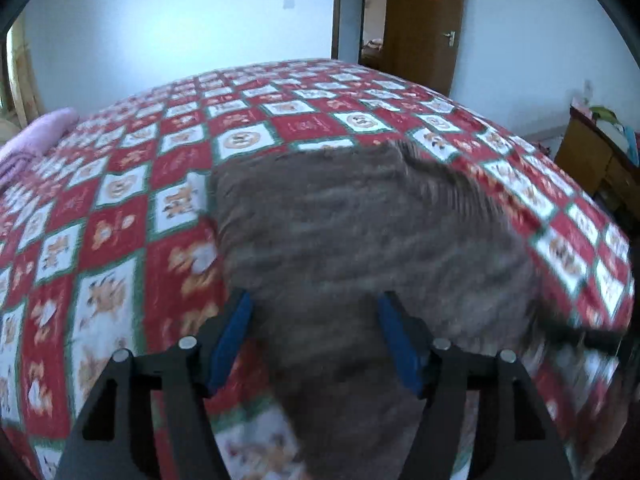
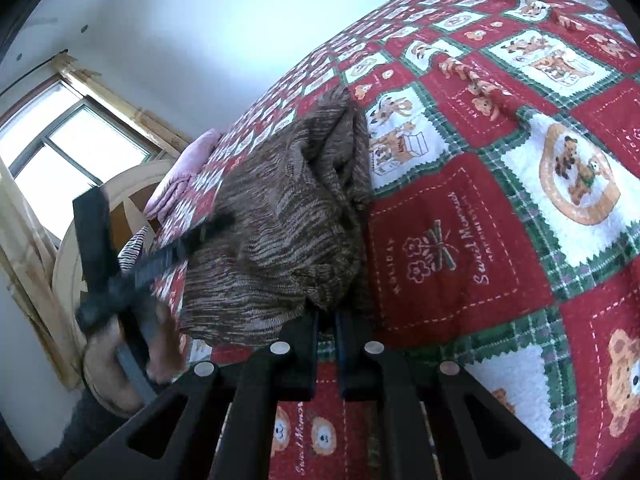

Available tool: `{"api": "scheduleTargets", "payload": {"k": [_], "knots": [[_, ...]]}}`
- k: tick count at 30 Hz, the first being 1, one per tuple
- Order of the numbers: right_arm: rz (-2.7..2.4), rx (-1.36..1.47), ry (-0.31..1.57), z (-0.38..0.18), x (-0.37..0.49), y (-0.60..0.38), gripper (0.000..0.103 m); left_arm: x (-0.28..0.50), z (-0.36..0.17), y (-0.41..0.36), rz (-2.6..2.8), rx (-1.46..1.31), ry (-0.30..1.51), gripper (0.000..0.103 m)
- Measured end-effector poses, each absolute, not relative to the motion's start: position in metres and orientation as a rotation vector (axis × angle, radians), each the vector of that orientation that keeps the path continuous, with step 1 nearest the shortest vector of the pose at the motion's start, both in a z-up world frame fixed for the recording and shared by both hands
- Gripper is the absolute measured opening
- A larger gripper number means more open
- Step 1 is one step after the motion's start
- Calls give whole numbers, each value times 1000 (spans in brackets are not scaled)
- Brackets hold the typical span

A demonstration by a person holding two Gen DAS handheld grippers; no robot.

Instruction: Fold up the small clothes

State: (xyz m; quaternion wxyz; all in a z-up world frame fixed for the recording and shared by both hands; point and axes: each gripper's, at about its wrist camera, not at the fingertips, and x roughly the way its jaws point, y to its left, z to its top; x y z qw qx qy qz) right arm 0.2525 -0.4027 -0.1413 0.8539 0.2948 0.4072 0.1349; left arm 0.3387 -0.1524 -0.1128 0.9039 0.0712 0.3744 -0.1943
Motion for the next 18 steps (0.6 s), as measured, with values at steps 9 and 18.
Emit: {"api": "scheduleTargets", "payload": {"k": [9,18], "knots": [[227,351,621,-53,261,-371,57,331,-126,-138,-451,72,790,84],[222,303,939,-119,371,-350,56,334,-142,-108,-488,-107,894,91]]}}
